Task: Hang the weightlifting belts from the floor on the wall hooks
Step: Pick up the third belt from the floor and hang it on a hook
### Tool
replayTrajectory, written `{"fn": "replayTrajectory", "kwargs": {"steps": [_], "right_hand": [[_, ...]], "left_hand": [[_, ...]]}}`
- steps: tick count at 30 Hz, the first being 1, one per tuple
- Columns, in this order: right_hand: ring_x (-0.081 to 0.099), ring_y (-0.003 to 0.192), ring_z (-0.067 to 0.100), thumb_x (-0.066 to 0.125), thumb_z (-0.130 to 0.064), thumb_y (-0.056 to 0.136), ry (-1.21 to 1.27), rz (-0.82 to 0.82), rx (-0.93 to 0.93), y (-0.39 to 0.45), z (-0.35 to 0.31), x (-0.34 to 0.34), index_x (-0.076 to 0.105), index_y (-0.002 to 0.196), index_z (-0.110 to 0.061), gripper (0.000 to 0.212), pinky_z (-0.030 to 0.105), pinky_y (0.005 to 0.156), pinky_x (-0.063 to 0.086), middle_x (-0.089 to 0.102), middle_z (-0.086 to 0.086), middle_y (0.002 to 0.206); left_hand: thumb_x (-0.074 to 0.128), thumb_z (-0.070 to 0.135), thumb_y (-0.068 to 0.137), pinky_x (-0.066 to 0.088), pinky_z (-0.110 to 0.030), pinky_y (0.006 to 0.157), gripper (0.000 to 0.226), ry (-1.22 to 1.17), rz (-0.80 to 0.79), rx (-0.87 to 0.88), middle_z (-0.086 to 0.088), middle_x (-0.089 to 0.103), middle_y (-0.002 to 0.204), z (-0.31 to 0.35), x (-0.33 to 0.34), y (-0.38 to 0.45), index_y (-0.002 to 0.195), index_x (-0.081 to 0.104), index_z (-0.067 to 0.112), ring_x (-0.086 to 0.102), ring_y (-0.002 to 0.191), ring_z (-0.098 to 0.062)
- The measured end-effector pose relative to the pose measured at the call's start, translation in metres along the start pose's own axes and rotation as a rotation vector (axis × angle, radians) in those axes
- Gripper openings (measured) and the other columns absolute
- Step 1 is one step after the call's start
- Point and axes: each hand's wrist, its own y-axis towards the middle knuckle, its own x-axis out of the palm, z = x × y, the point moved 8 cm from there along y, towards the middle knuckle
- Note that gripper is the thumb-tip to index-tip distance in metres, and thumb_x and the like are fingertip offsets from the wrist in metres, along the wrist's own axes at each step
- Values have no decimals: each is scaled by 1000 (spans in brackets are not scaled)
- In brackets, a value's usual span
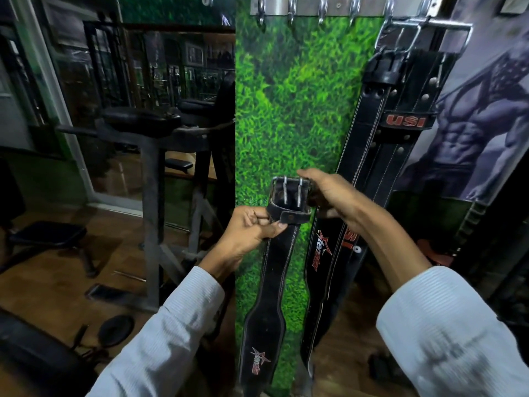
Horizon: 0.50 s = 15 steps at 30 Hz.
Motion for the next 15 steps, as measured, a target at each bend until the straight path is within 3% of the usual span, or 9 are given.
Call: {"fn": "replayTrajectory", "kwargs": {"steps": [2,4,7,10,12,15], "right_hand": [[70,104,23,53,-56,98,69,-166,73,-1,6,12,71,108,-17,44,49,98,52,77,4,108],[69,94,21,63,-41,97,212,-175,9,0,-3,11,74,99,-14,29,45,96,53,75,5,97],[73,89,17,69,-27,96,313,17,-201,5,-25,-11,78,93,-12,17,37,90,56,79,2,91],[75,85,5,68,-23,97,209,201,-423,0,-50,-28,78,101,-10,17,21,78,56,81,4,93],[70,72,-5,67,-18,98,153,282,-525,-2,-60,-31,77,103,-3,19,10,66,50,80,6,92],[72,77,2,68,-19,97,168,342,-571,5,-60,-35,78,101,-2,20,13,72,52,79,6,88]], "left_hand": [[71,-14,87,55,-14,70,18,0,7,5,6,80,85,4,-1,1,104,75,-10,72,81,-1],[70,-15,87,56,-15,70,18,1,8,7,6,80,83,6,-1,4,104,75,-9,73,79,-1],[68,-17,88,53,-11,65,19,5,4,19,3,77,79,12,4,7,106,71,-16,70,73,2],[70,-13,88,52,-10,60,15,-13,23,-18,2,73,71,15,6,10,103,71,-18,65,64,5],[74,-7,87,58,-16,66,19,-17,-4,-92,4,78,75,18,5,15,106,76,-8,71,70,-1],[71,-4,84,60,-34,79,21,-5,90,-179,-5,80,87,26,-17,22,97,81,9,74,83,-21]]}}
